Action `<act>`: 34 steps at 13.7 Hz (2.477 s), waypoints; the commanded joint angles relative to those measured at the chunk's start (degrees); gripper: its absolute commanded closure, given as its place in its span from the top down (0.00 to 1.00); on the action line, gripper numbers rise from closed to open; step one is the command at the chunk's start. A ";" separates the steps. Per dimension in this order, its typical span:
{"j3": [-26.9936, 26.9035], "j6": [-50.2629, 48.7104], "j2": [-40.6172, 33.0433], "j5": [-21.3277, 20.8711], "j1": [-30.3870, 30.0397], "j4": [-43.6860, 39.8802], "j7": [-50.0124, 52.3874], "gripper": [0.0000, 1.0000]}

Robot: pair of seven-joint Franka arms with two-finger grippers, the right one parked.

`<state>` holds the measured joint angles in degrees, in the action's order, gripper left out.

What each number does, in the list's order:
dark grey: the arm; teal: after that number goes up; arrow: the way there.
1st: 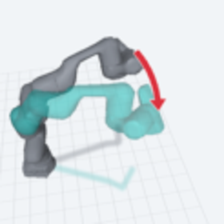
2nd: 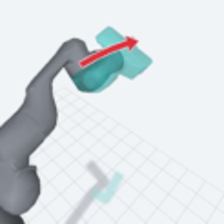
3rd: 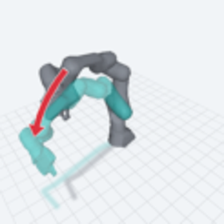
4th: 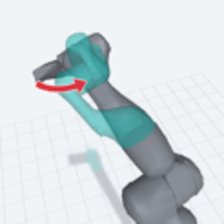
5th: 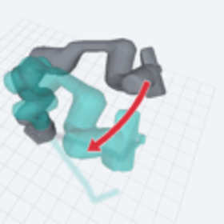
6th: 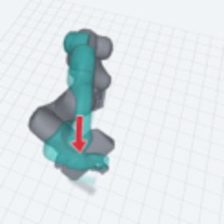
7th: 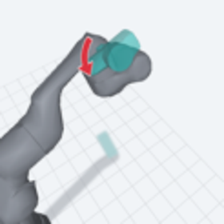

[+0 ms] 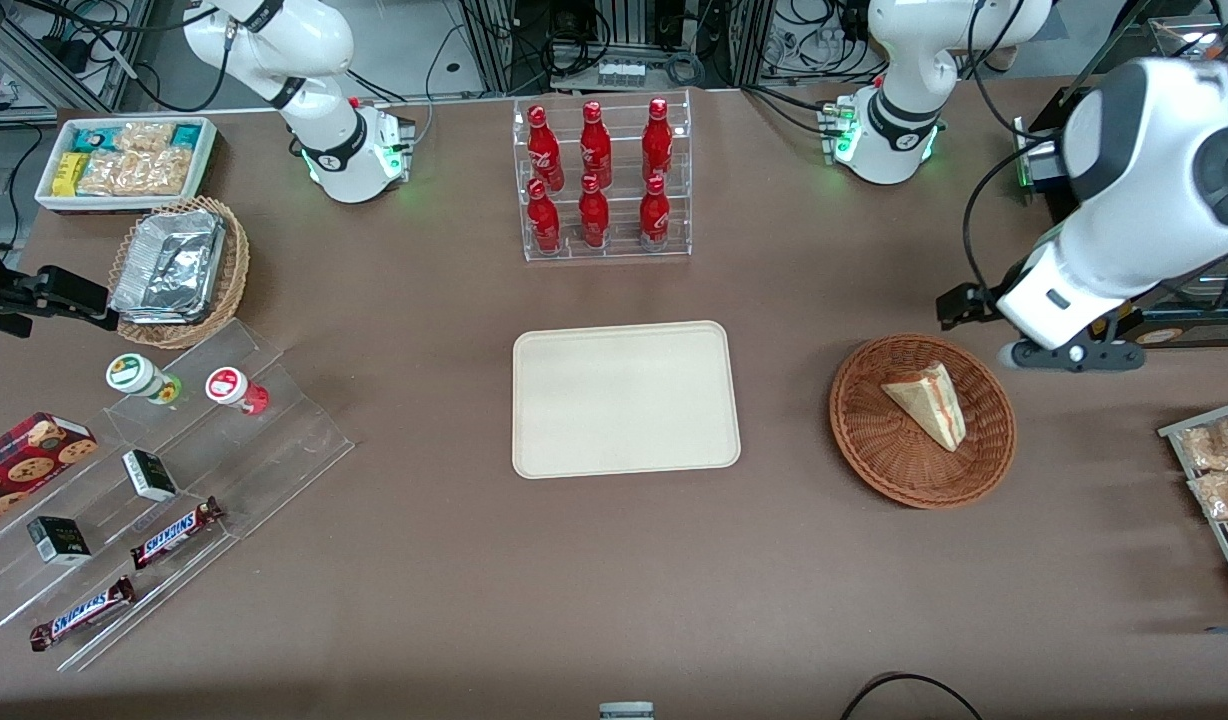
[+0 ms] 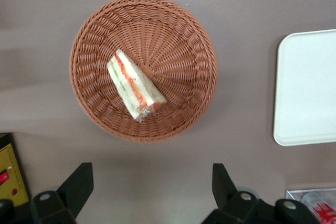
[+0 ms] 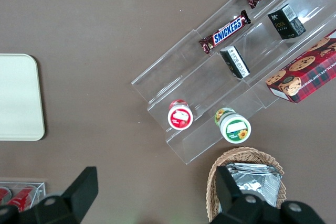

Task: Place sandwich from basket to tray
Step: 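Move the left gripper over the wicker basket above the wrapped sandwich, then lower the open left gripper and close it on the sandwich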

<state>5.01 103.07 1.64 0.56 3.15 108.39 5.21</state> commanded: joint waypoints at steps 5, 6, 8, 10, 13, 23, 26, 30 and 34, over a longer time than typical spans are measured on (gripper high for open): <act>-0.35 15.06 3.63 -1.17 -0.16 10.00 0.50 1.00; -0.52 15.23 4.07 -1.09 -0.33 10.00 0.59 1.00; -1.39 16.11 4.34 -1.09 -0.60 10.61 1.03 1.00; -2.19 18.30 4.07 -1.09 -0.86 12.46 8.88 1.00; -2.19 19.54 4.34 -1.17 -0.86 13.25 22.46 1.00; -2.19 27.26 5.83 -1.26 -0.95 18.08 30.12 1.00; -2.19 30.08 7.14 -1.18 -0.95 18.96 30.47 1.00; -2.19 34.47 9.43 -1.17 -1.99 20.46 30.56 1.00; -2.19 34.83 10.75 -0.91 -2.53 20.55 31.26 0.93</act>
<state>2.61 136.80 12.40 0.19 0.84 128.44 34.77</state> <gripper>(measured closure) 0.000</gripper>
